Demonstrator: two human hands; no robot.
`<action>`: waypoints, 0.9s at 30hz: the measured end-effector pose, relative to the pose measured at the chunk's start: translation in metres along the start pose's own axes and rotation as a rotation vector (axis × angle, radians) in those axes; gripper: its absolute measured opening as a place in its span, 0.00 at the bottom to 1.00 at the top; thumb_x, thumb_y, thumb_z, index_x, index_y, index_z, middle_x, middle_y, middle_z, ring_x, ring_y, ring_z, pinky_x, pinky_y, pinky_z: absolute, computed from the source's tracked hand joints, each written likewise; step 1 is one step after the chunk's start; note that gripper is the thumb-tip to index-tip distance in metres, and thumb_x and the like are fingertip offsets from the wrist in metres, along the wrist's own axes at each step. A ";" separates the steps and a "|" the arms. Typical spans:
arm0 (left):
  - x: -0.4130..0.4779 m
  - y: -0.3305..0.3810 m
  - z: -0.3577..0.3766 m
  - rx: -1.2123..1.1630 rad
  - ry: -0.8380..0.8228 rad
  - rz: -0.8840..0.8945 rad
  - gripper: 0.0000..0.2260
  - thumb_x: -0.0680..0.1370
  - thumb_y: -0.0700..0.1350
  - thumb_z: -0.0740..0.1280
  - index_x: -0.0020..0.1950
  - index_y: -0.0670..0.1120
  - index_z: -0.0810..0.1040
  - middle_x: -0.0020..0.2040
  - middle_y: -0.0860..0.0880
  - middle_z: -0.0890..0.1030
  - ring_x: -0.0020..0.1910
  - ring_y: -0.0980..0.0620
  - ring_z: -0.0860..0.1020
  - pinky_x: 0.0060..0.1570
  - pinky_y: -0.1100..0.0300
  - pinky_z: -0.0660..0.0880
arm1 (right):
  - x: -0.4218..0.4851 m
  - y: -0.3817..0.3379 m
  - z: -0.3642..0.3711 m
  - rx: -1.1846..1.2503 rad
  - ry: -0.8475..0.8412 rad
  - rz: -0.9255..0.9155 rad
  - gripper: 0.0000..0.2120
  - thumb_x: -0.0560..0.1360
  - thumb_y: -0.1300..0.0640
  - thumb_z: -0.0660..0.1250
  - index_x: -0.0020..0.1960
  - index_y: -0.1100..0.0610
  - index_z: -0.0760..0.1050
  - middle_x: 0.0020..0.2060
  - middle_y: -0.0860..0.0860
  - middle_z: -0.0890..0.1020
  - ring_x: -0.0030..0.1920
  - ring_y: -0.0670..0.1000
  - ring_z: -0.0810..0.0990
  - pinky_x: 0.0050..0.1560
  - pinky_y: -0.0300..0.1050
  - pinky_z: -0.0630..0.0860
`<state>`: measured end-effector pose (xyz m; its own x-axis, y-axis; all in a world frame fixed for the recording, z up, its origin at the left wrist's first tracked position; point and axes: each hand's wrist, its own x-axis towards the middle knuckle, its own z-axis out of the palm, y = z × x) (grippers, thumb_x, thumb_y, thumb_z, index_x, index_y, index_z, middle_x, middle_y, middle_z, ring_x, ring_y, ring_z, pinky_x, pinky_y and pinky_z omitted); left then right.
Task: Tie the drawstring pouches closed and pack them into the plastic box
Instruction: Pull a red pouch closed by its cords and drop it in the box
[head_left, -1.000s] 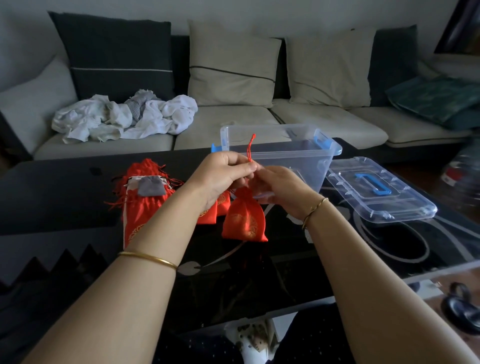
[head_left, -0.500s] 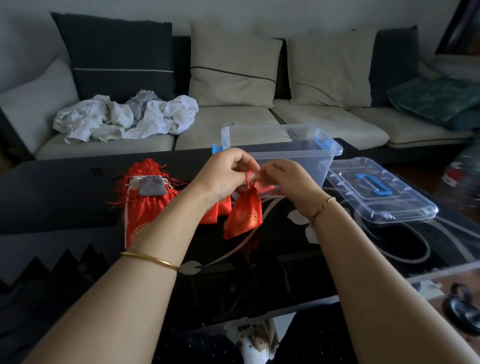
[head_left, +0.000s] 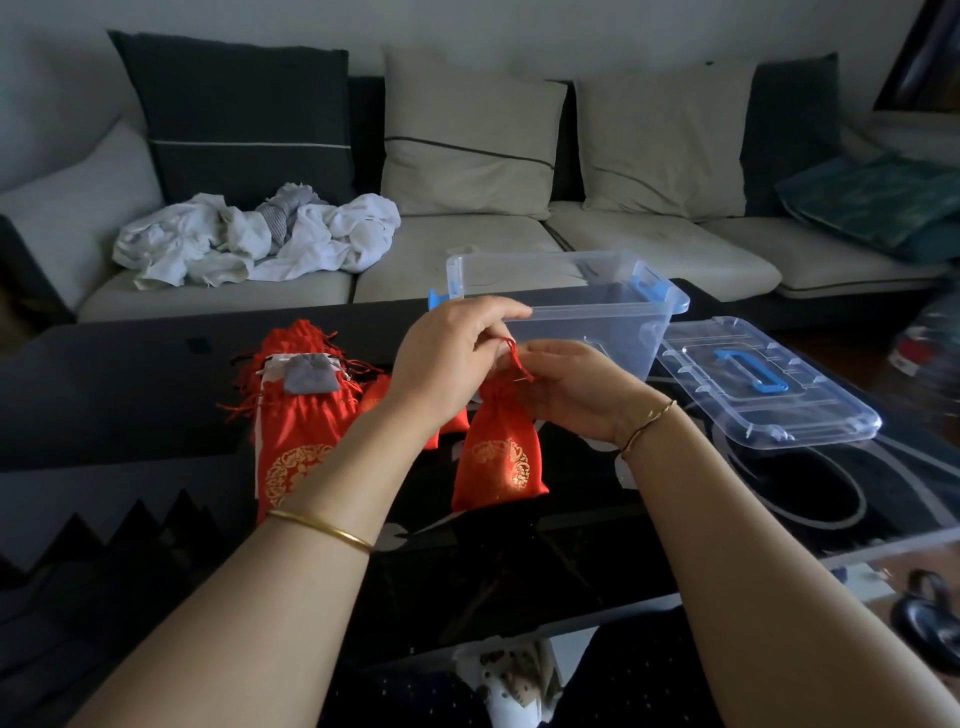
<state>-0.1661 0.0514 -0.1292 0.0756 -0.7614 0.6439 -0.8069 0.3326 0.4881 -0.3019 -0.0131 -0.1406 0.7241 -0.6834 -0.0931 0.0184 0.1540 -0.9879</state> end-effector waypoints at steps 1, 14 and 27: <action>0.000 -0.002 0.000 -0.025 -0.008 -0.043 0.13 0.73 0.35 0.69 0.55 0.47 0.82 0.45 0.51 0.84 0.46 0.56 0.81 0.52 0.64 0.75 | -0.001 -0.002 0.000 -0.046 0.038 -0.011 0.09 0.80 0.59 0.58 0.48 0.63 0.75 0.46 0.59 0.79 0.50 0.58 0.77 0.60 0.55 0.73; 0.001 -0.012 0.000 -0.078 -0.082 -0.645 0.11 0.77 0.41 0.57 0.37 0.39 0.73 0.33 0.44 0.75 0.32 0.47 0.70 0.34 0.55 0.63 | 0.006 0.002 -0.006 0.746 0.172 -0.038 0.16 0.79 0.59 0.55 0.33 0.56 0.65 0.28 0.50 0.77 0.26 0.45 0.74 0.27 0.35 0.71; 0.003 -0.004 -0.001 -0.607 -0.182 -0.691 0.09 0.78 0.42 0.64 0.38 0.45 0.78 0.33 0.50 0.80 0.33 0.55 0.77 0.29 0.64 0.67 | 0.011 -0.004 -0.001 0.416 0.336 -0.114 0.14 0.78 0.59 0.59 0.35 0.58 0.70 0.30 0.52 0.80 0.26 0.46 0.72 0.29 0.38 0.68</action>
<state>-0.1622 0.0479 -0.1286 0.2905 -0.9567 0.0193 -0.1697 -0.0316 0.9850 -0.2945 -0.0221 -0.1383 0.4427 -0.8921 -0.0906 0.4043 0.2888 -0.8678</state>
